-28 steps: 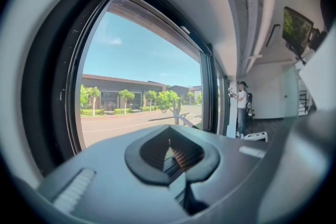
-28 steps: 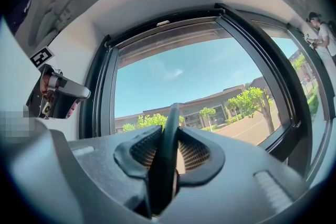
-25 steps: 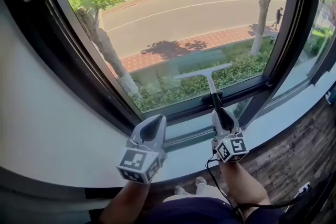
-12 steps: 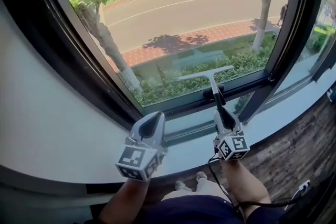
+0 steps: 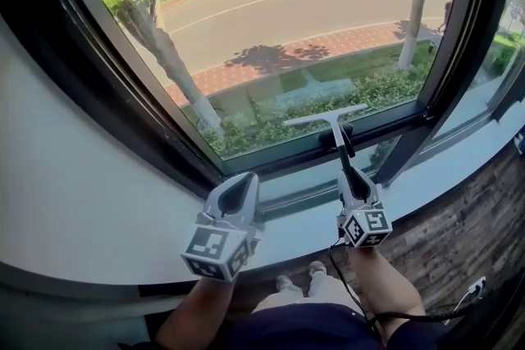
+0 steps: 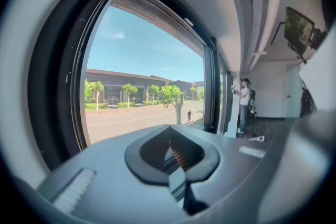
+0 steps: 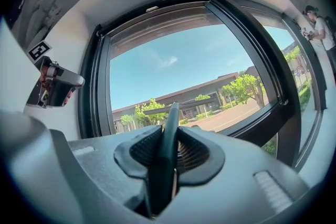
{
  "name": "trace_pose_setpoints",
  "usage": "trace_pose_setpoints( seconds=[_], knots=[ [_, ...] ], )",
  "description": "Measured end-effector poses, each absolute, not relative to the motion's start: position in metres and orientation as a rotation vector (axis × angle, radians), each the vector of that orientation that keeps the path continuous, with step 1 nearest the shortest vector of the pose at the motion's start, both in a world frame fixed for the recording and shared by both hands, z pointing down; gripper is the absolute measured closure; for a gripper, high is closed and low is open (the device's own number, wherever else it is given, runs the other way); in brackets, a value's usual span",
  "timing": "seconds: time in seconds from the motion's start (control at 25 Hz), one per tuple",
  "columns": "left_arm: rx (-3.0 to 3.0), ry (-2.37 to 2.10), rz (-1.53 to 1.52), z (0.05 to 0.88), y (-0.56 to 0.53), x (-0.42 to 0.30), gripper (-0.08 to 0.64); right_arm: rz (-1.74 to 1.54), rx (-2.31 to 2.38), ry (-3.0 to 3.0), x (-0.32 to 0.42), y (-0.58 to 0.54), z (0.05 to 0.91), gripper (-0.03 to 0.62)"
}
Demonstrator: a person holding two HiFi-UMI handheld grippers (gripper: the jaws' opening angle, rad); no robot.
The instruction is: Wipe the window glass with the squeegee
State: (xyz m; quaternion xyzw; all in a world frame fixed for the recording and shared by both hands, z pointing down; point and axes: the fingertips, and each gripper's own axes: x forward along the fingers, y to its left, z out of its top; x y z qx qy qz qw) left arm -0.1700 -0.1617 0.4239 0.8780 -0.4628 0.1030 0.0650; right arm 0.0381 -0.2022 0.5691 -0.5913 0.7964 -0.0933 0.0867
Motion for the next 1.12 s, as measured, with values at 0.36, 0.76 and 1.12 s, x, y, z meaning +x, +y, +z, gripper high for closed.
trace_pose_setpoints(
  seconds=[0.36, 0.76, 1.12],
  knots=[
    [2.618, -1.416, 0.321, 0.439, -0.161, -0.172, 0.569, -0.346, -1.77, 2.379, 0.044, -0.205, 0.59, 0.491],
    [2.535, -1.503, 0.254, 0.421, -0.162, -0.216, 0.569, -0.297, -1.776, 2.498, 0.011, -0.201, 0.576, 0.491],
    [2.546, -1.651, 0.203, 0.383, -0.177, -0.24, 0.569, -0.085, -1.672, 2.495, -0.007, -0.167, 0.509, 0.491]
  ],
)
